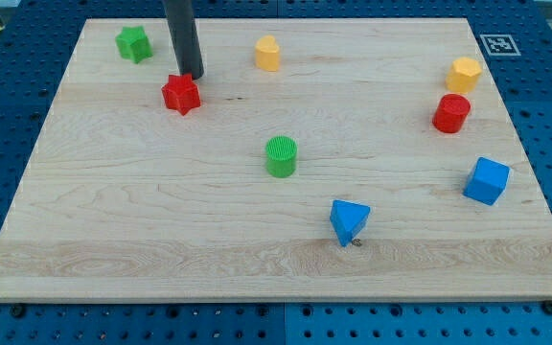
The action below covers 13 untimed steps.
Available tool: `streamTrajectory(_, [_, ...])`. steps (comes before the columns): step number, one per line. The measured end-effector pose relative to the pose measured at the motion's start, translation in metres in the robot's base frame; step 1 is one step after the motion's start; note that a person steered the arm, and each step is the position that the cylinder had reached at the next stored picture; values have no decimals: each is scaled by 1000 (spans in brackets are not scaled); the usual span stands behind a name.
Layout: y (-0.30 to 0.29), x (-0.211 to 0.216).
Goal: Place the yellow heart to the left of the yellow hexagon
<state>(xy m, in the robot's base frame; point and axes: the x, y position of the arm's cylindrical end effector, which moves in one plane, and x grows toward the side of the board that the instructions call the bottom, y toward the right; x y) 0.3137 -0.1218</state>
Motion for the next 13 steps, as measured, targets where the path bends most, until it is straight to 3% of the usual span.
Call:
streamTrajectory(3, [23,3])
streamTrajectory(5, [14,-62])
streamTrajectory(6, [30,-72])
streamTrajectory(8, [91,-68])
streamTrajectory(13, [95,-39])
